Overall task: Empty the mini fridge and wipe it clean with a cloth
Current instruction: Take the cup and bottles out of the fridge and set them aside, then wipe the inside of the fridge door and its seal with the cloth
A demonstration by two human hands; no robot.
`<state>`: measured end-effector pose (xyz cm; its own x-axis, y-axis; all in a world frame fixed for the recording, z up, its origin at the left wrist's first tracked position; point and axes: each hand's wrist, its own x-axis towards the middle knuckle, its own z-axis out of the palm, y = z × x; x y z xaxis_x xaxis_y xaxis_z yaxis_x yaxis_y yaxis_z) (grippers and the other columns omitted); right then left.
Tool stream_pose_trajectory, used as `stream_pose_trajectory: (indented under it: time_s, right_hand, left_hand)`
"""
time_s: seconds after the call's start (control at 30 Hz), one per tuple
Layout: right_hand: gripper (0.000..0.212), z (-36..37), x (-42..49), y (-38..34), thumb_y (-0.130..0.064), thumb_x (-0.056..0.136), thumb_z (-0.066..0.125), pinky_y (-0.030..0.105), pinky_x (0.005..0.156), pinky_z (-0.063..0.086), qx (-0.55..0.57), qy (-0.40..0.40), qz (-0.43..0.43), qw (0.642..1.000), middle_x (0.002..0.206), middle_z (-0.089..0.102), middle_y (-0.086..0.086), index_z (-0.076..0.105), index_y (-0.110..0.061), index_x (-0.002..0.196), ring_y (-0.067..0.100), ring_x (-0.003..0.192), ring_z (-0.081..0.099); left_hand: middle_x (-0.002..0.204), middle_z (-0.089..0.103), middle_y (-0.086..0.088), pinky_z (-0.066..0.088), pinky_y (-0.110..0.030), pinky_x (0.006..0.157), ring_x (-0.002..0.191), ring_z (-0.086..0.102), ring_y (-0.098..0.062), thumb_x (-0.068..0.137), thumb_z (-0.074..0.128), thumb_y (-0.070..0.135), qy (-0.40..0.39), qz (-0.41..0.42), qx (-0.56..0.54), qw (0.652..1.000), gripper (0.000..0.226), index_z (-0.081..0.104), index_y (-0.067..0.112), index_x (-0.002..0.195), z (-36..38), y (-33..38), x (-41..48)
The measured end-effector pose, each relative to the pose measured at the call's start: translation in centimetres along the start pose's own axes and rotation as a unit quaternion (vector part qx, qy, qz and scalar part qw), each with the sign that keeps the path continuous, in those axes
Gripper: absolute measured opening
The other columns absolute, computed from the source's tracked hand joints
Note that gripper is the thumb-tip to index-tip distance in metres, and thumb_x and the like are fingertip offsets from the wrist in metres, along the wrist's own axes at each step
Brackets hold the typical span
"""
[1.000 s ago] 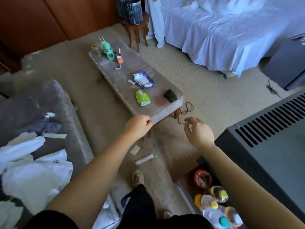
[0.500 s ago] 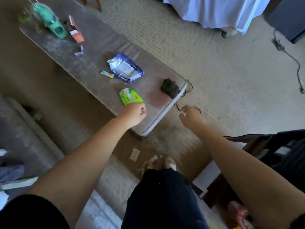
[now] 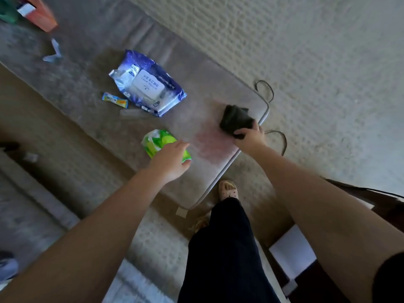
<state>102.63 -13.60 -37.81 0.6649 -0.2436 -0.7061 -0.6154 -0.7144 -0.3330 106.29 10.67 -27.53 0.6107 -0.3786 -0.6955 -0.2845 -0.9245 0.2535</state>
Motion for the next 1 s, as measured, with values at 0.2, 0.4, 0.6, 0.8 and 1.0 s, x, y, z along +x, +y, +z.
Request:
stream_pose_trajectory:
  time_s: [0.2,0.4,0.6,0.8,1.0]
  right_hand:
    - [0.049,-1.2,0.9,-0.9,-0.017,0.083,0.065,0.045,0.089,0.047,-0.017,0.090,0.036,0.995,0.118,0.058,0.016,0.043,-0.012,0.127,0.036,0.118,0.047]
    - [0.036,-1.9,-0.4,-2.0,-0.028,0.082,0.062,0.041,0.084,0.051,0.045,0.064,0.054,0.995,0.112,0.058,0.013,0.059,-0.012,0.115,0.034,0.112,0.050]
    - [0.024,-6.0,-10.6,-5.6,-0.025,0.087,0.061,0.034,0.071,0.053,0.288,0.047,-0.020,0.956,0.096,0.063,0.005,0.060,-0.015,0.109,0.024,0.085,0.063]
    - [0.033,-9.1,-28.6,-7.8,-0.012,0.084,0.068,0.036,0.075,0.057,0.450,0.022,-0.123,0.884,0.103,0.066,0.018,0.057,-0.002,0.114,0.028,0.089,0.067]
    - [0.045,-11.6,-47.0,-6.1,-0.019,0.076,0.076,0.042,0.078,0.051,0.553,0.099,-0.165,0.811,0.106,0.067,0.023,0.059,0.000,0.112,0.031,0.090,0.066]
  left_hand:
    - [0.147,0.046,-0.008,0.026,-0.027,0.109,0.137,0.039,-0.022,0.095,0.057,0.026,0.007,-0.015,-0.053,0.998,0.055,0.041,0.010,0.145,-1.7,2.1,1.5]
    - [0.142,0.052,-0.005,0.031,-0.026,0.103,0.130,0.047,-0.021,0.097,0.056,0.024,0.026,-0.033,-0.113,0.993,0.046,0.046,0.013,0.141,-2.6,3.0,0.0]
    - [0.137,0.055,-0.005,0.040,-0.026,0.097,0.119,0.055,-0.021,0.090,0.066,0.025,0.042,-0.060,-0.244,0.967,0.052,0.047,0.017,0.138,-3.7,4.3,-5.0]
    - [0.124,0.052,0.008,0.036,-0.013,0.088,0.113,0.049,-0.007,0.076,0.082,0.023,0.091,0.084,-0.318,0.940,0.079,0.037,0.020,0.141,-5.3,8.7,-16.2]
    - [0.108,0.065,-0.001,0.051,-0.042,0.090,0.102,0.064,-0.021,0.068,0.074,0.033,0.183,0.195,-0.315,0.911,0.055,0.038,0.031,0.110,-6.0,12.2,-29.9]
